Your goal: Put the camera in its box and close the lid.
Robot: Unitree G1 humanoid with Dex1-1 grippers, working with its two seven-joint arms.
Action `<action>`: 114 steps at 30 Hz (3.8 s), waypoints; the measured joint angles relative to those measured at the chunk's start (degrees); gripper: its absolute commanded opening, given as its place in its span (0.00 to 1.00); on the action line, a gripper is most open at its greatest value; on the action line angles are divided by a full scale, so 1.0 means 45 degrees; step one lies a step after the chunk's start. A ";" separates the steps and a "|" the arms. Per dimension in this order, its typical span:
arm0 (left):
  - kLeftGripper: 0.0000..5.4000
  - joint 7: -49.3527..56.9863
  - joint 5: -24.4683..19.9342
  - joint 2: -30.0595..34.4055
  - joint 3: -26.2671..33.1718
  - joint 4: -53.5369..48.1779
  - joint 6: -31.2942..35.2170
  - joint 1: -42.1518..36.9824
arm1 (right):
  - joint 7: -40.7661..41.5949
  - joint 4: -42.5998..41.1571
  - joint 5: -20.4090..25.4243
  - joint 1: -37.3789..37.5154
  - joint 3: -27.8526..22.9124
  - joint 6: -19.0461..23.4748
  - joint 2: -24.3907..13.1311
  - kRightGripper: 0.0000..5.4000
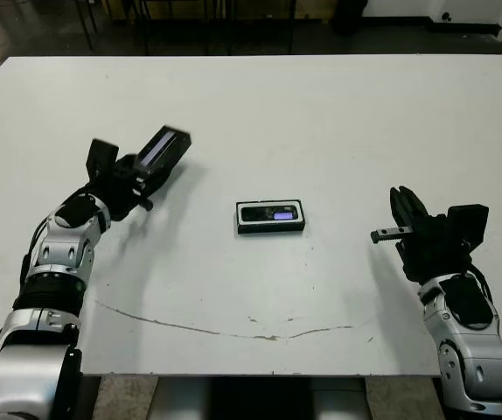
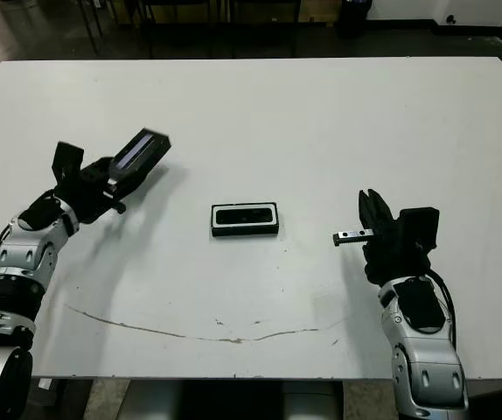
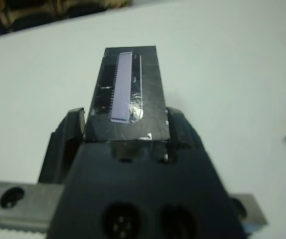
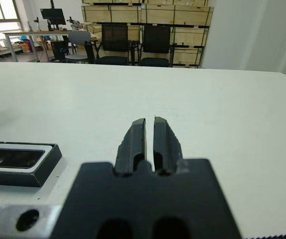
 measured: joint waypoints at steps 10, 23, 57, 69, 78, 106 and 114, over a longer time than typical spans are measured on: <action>0.38 -0.4112 -0.0925 0.0629 -0.1129 -0.1457 0.1712 -0.0494 | 0.0056 0.0018 0.0008 -0.0028 0.0015 0.0000 -0.0001 0.00; 0.38 -0.8209 -0.0119 0.1059 -0.3211 0.0597 0.2084 -0.2997 | 0.0209 -0.0079 -0.0005 0.0012 0.0049 -0.0097 -0.0003 0.00; 0.38 -0.7974 0.1653 -0.0152 -0.4012 0.3239 0.0652 -0.3694 | 0.0511 -0.0045 -0.0001 0.0138 -0.0080 -0.0314 -0.0195 0.00; 0.38 -0.8514 0.2250 -0.0023 -0.4777 0.3095 0.0759 -0.3847 | 0.0565 -0.0097 0.0007 0.0131 -0.0082 -0.0218 -0.0235 0.00; 0.38 -0.7936 0.2687 -0.0122 -0.5106 0.3354 0.0196 -0.3880 | 0.0533 -0.0226 0.0010 0.0128 -0.0082 -0.0029 -0.0267 0.00; 0.37 -0.7122 0.3247 -0.1169 -0.5311 0.4353 0.0124 -0.4034 | 0.0840 0.0046 0.0212 0.0186 -0.0232 -0.0469 -0.0276 0.00; 0.37 -0.6930 0.3684 -0.1685 -0.5638 0.4822 0.0439 -0.4669 | 0.0804 -0.0098 0.0210 0.0247 -0.0234 -0.0309 -0.0281 0.00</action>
